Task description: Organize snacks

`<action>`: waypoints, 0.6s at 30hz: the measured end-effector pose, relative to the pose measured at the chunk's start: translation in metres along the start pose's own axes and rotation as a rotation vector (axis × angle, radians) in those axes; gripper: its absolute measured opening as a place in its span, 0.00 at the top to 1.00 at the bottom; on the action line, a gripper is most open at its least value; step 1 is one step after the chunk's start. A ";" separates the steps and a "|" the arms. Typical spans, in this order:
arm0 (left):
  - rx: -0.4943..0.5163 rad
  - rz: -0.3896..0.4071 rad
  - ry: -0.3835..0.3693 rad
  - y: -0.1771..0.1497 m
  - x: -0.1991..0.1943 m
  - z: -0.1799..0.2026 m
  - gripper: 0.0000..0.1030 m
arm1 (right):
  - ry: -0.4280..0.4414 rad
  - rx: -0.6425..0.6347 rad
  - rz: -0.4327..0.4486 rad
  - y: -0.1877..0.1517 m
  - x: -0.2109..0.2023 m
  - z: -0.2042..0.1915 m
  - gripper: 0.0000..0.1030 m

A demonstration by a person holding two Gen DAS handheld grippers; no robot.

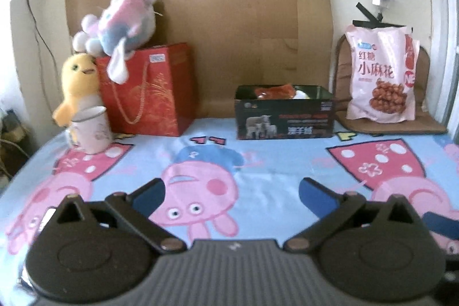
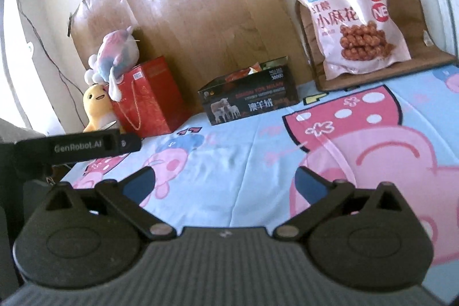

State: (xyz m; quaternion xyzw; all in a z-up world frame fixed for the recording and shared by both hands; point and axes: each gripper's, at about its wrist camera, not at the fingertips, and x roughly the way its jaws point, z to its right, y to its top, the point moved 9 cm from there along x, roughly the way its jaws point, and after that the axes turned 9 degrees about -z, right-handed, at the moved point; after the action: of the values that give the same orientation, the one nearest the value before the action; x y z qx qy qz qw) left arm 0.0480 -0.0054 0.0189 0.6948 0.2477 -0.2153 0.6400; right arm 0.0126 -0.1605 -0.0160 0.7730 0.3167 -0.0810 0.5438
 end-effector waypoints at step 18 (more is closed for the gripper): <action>0.019 0.009 0.057 -0.017 -0.001 0.008 0.00 | -0.039 0.085 0.020 -0.016 -0.009 0.014 0.00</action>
State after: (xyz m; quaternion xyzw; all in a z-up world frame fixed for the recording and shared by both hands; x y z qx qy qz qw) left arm 0.0367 -0.0129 0.0058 0.7078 0.2604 -0.1950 0.6270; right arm -0.0005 -0.1733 -0.0297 0.7968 0.2943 -0.1040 0.5173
